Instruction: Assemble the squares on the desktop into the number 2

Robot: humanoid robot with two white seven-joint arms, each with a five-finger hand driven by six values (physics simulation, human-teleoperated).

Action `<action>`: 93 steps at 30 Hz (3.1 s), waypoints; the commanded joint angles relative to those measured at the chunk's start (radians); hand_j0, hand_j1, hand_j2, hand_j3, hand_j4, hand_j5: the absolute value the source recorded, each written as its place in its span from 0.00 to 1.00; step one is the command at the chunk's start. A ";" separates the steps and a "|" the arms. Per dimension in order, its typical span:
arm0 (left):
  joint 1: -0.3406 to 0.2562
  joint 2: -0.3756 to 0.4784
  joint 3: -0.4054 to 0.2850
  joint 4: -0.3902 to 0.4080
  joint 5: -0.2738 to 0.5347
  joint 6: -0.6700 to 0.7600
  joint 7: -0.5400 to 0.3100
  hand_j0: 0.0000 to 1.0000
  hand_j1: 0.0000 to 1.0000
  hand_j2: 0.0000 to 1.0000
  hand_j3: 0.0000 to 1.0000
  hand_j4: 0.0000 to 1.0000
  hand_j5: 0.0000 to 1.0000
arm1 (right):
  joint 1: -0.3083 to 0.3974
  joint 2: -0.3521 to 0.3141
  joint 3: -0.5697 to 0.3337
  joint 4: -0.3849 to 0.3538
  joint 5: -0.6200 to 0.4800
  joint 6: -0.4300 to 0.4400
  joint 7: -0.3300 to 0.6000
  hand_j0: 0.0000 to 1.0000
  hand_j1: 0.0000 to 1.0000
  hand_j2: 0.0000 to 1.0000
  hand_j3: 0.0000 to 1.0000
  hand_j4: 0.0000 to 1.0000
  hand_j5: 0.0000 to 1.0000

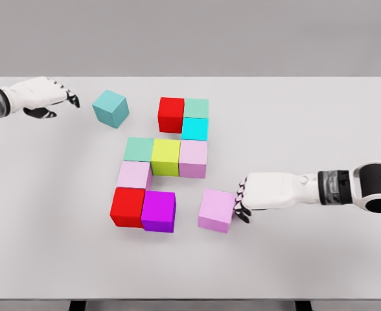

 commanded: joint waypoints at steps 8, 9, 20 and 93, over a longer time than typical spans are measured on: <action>0.014 0.007 0.003 -0.069 0.010 0.001 0.001 0.71 0.71 0.71 0.71 0.71 0.71 | 0.000 0.009 -0.002 -0.005 -0.009 0.001 0.000 0.28 0.28 0.28 0.28 0.28 0.28; 0.020 0.007 0.003 -0.069 0.010 0.001 0.001 0.71 0.71 0.71 0.71 0.71 0.71 | 0.000 0.009 -0.002 -0.005 -0.012 0.001 0.000 0.28 0.28 0.28 0.28 0.28 0.28; 0.034 -0.001 0.003 -0.107 0.009 0.001 0.000 0.71 0.71 0.71 0.71 0.71 0.71 | 0.000 0.023 -0.012 -0.005 -0.012 0.001 0.003 0.28 0.28 0.28 0.28 0.28 0.28; -0.026 -0.138 0.011 0.089 0.009 0.001 -0.030 0.75 0.75 0.75 0.75 0.75 0.75 | 0.000 0.124 -0.022 0.023 -0.017 0.001 0.005 0.28 0.28 0.28 0.28 0.28 0.28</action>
